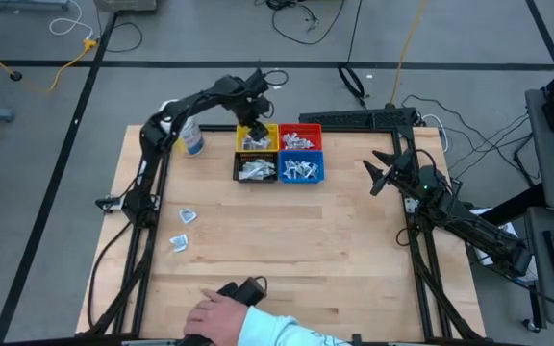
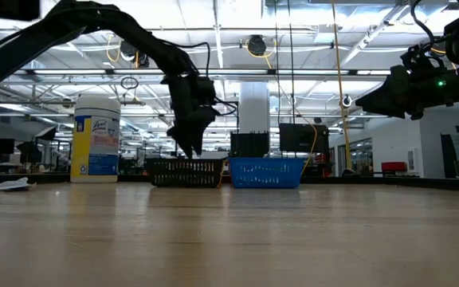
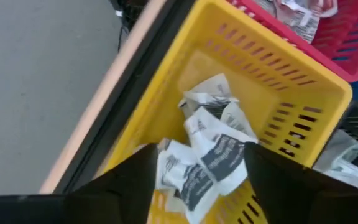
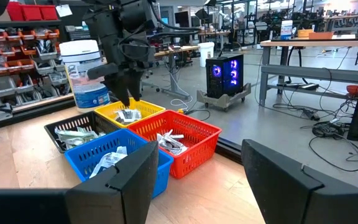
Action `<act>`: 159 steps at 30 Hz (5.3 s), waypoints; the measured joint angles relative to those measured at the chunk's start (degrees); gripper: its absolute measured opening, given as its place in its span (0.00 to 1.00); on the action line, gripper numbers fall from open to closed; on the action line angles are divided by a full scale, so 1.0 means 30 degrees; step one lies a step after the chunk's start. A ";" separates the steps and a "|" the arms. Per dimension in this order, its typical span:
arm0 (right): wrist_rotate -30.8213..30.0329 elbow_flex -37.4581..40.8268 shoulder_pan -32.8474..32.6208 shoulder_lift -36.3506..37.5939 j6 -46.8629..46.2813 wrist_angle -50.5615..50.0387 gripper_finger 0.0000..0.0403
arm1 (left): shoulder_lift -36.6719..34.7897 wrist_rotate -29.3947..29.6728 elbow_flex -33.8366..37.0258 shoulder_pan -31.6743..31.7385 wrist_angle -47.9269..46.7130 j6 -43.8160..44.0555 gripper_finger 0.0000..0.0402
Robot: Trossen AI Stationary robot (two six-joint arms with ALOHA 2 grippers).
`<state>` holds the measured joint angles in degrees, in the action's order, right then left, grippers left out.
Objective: Pick & Place First Aid Supplies
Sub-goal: Put the gray towelette pack into the yellow basket
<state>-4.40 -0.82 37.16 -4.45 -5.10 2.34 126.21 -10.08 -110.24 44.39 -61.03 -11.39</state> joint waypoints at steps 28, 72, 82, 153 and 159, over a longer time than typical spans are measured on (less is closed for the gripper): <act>0.0000 -0.0004 -0.0005 -0.0007 -0.0003 0.0001 0.57 | -0.7747 0.0939 0.7538 -0.1148 0.0046 0.7954 0.73; 0.0000 -0.0003 -0.0005 -0.0003 -0.0004 0.0002 0.57 | -2.0069 0.0042 2.4931 -0.8881 -0.0337 1.8707 0.73; 0.0000 0.0000 -0.0005 -0.0007 0.0000 -0.0001 0.57 | -1.7494 0.1376 2.5356 -0.9960 0.1499 1.9298 0.73; 0.0000 -0.0007 0.0001 -0.0001 -0.0004 -0.0002 0.57 | -0.4830 0.0719 0.3693 -0.1892 -0.6307 0.8383 0.02; 0.0000 -0.0006 -0.0005 -0.0006 0.0000 0.0001 0.57 | -0.2120 0.0770 -0.0862 -0.1178 -0.7145 0.7636 0.02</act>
<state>-4.40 -0.84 37.15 -4.47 -5.10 2.35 119.85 -7.77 -112.82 40.86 -82.46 11.52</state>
